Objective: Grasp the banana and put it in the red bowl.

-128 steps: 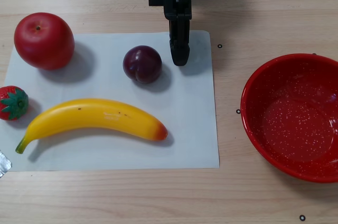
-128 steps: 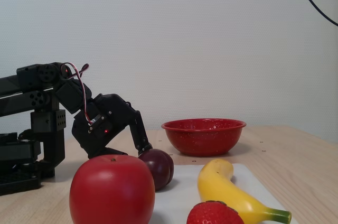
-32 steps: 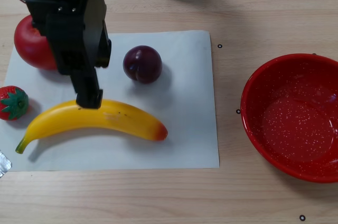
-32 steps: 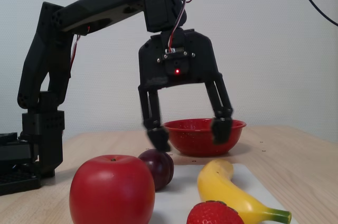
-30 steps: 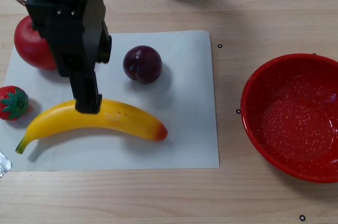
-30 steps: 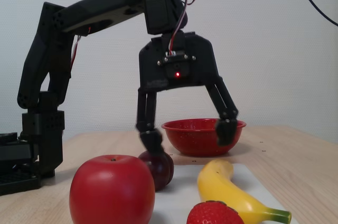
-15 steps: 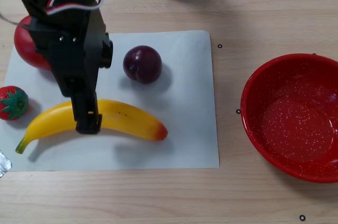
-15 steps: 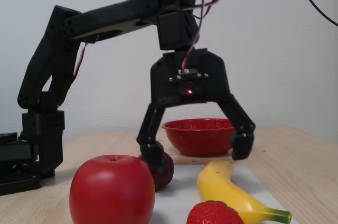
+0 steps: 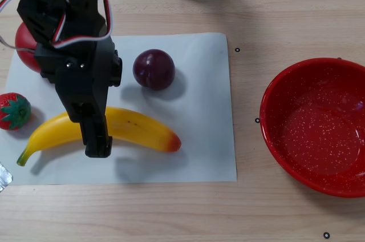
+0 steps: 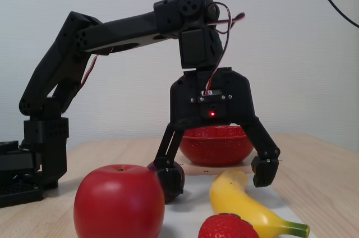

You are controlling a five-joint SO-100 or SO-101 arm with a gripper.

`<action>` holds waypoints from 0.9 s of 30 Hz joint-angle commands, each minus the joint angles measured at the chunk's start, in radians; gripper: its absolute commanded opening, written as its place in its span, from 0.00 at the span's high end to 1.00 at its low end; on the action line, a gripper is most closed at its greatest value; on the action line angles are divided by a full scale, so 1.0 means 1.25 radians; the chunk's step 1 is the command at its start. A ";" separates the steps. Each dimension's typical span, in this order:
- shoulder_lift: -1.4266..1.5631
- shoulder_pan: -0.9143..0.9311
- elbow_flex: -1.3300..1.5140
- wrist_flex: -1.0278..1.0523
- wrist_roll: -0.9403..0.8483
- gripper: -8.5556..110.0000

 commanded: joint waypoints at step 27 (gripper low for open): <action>-0.027 0.015 -0.157 -0.016 -0.015 0.73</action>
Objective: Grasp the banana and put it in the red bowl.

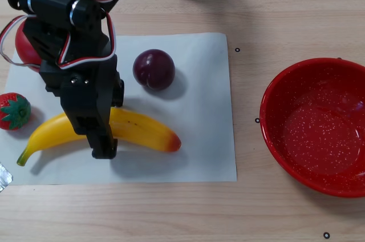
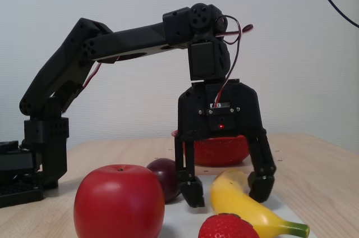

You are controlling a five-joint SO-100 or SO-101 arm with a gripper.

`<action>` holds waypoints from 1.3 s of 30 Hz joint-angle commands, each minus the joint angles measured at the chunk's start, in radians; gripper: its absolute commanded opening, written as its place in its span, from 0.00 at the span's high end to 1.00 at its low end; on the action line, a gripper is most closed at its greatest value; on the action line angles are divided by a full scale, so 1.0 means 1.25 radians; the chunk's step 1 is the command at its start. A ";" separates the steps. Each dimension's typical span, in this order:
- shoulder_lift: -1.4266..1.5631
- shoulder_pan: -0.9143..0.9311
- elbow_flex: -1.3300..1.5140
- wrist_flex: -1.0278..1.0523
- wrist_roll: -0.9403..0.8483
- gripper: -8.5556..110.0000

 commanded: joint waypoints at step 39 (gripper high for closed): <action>0.544 -0.022 0.325 -0.157 -0.096 0.93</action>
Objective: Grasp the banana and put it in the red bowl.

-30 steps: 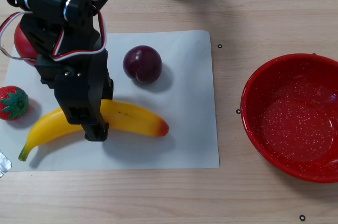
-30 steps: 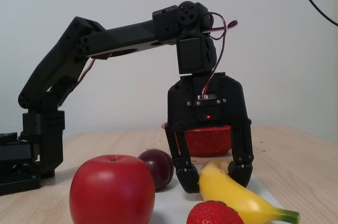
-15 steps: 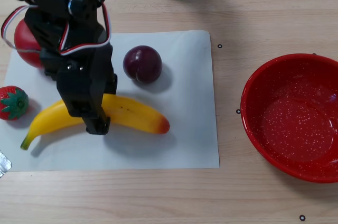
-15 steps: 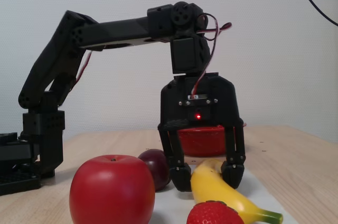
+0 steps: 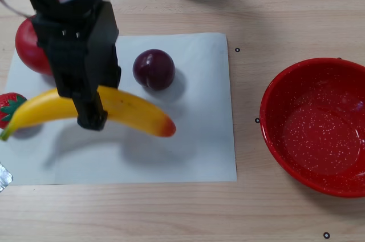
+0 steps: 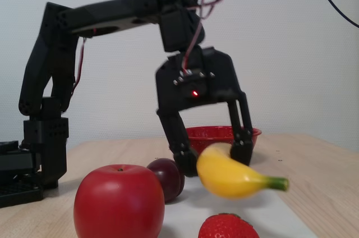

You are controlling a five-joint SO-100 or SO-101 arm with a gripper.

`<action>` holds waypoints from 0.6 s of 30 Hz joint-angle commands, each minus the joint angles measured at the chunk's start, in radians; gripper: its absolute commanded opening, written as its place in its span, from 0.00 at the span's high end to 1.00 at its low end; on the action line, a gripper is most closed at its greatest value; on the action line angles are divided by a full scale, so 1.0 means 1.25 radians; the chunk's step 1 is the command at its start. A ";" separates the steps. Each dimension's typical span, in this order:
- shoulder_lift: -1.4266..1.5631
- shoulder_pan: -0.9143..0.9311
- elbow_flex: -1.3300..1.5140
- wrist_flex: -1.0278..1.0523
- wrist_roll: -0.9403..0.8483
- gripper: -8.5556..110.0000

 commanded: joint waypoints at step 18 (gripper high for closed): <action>0.513 0.115 0.117 -0.044 -0.085 0.93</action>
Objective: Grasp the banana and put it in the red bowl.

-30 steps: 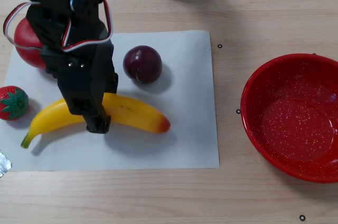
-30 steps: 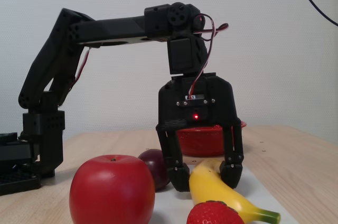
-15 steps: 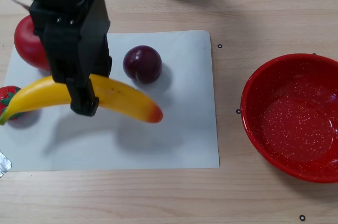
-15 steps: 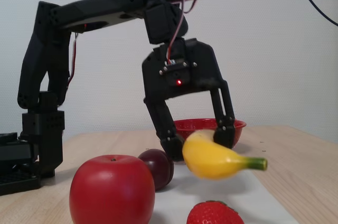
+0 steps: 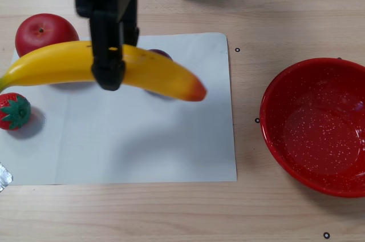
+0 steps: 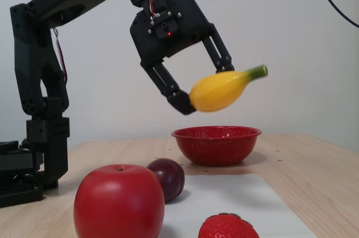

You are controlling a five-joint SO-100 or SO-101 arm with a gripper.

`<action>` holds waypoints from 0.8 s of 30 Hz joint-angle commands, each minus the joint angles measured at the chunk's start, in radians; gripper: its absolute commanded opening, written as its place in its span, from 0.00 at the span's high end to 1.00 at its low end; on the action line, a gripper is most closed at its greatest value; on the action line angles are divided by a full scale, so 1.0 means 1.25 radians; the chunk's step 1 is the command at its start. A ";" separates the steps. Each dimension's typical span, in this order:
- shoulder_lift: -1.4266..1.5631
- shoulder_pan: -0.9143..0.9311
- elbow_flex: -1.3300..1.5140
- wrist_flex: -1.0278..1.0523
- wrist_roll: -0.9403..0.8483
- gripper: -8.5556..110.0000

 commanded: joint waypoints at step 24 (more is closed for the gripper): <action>0.126 0.420 -0.096 -0.112 -0.155 0.93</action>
